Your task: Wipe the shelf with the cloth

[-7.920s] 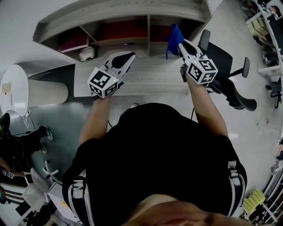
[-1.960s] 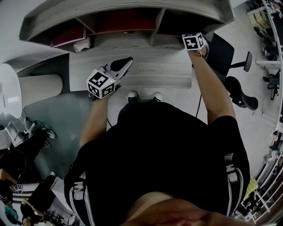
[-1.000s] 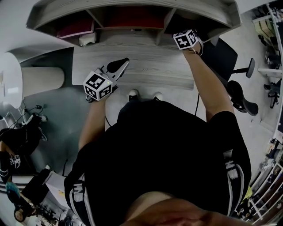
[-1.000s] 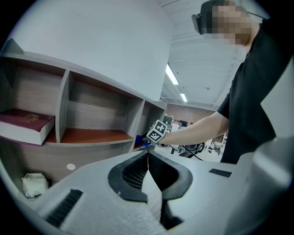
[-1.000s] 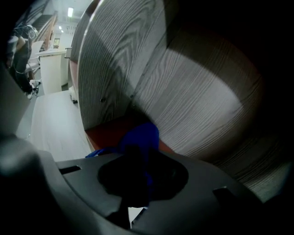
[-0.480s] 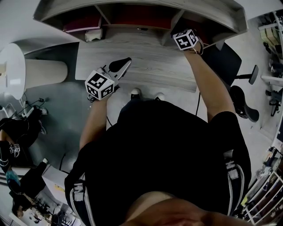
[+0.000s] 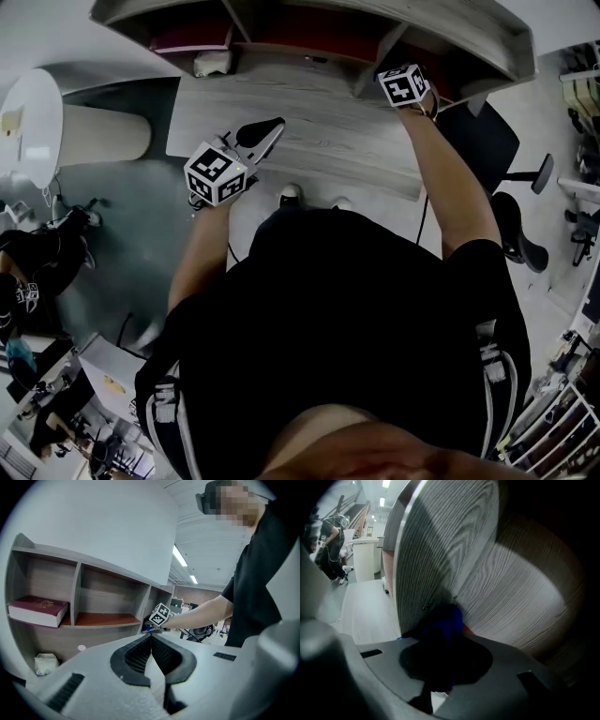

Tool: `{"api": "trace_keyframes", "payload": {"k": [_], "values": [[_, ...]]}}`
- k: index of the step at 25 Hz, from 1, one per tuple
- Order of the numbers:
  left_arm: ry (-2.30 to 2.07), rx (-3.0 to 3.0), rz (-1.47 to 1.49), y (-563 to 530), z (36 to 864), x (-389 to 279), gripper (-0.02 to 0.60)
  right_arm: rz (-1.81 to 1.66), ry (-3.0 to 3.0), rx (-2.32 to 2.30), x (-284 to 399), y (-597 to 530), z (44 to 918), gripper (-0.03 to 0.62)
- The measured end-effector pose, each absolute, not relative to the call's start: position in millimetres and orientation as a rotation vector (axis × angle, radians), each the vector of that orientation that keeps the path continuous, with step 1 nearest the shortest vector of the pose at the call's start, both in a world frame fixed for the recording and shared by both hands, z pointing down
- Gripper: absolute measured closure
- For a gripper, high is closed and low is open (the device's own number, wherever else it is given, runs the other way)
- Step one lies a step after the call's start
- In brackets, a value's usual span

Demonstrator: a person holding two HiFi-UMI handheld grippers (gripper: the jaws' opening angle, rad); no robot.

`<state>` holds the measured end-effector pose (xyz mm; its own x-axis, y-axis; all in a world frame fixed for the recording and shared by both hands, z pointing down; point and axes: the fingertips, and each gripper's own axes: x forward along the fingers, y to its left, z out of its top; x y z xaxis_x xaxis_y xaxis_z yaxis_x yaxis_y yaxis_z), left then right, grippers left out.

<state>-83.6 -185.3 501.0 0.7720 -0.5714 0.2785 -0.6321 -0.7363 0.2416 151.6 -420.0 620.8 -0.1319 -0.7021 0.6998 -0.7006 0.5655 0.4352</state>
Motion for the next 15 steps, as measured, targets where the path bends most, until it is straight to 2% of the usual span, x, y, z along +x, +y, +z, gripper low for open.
{"api": "trace_keyframes", "payload": {"k": [15], "values": [[-0.972,2.656,0.261,-175.6,488.6,-86.4,0.563,0.024,-1.861,1.158,153.6,-419.2,620.7,0.540]]}}
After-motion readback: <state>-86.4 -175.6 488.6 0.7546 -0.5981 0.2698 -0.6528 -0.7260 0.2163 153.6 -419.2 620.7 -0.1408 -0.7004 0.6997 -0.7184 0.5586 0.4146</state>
